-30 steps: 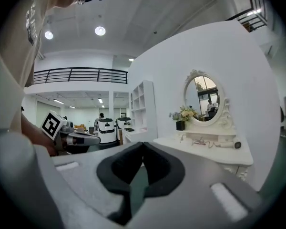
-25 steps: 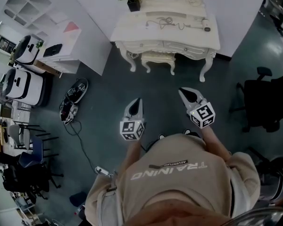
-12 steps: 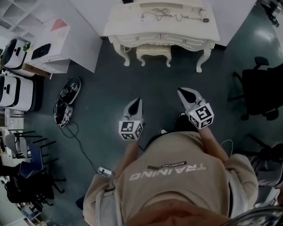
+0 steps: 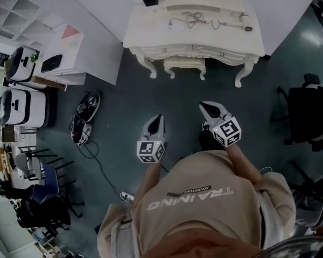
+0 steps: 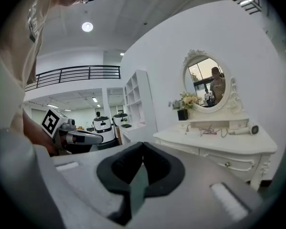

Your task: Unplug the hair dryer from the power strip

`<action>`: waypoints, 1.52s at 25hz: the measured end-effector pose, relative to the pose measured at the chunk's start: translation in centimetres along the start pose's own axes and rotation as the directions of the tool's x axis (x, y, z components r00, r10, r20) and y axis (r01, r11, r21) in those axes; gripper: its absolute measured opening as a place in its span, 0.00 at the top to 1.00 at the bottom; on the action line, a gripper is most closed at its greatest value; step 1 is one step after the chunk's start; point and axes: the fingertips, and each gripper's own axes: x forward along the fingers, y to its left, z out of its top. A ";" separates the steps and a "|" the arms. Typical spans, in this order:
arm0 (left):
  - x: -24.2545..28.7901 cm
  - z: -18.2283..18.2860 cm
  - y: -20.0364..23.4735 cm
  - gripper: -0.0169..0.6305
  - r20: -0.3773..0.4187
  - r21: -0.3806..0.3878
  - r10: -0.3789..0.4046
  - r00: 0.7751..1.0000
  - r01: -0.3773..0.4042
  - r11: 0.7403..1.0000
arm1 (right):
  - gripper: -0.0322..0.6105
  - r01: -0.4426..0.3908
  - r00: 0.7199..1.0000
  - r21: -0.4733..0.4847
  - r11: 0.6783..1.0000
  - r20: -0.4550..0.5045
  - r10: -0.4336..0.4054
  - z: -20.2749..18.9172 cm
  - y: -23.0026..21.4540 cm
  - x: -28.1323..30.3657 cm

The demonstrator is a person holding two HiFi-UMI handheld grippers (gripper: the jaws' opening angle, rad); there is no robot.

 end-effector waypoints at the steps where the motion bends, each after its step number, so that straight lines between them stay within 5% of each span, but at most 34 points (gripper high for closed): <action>1: 1.1 0.7 0.4 0.96 0.003 0.003 0.000 1.000 0.000 1.000 | 0.94 -0.014 1.000 -0.009 1.000 0.007 0.014 0.9 -1.1 1.1; 15: 17.9 5.8 3.9 0.96 0.009 -0.043 0.017 1.000 -0.016 0.999 | 0.94 -0.070 0.998 -0.022 0.997 -0.009 0.069 5.0 -15.9 12.5; 24: 21.9 5.5 8.6 0.96 -0.010 -0.055 -0.043 0.999 0.042 0.998 | 0.94 -0.046 0.996 -0.010 0.999 -0.076 0.045 4.2 -17.4 18.1; 38: 27.2 9.4 20.4 0.96 0.016 0.004 -0.288 0.958 0.288 0.958 | 0.94 0.166 0.986 -0.098 0.981 0.012 -0.166 12.5 -16.8 30.2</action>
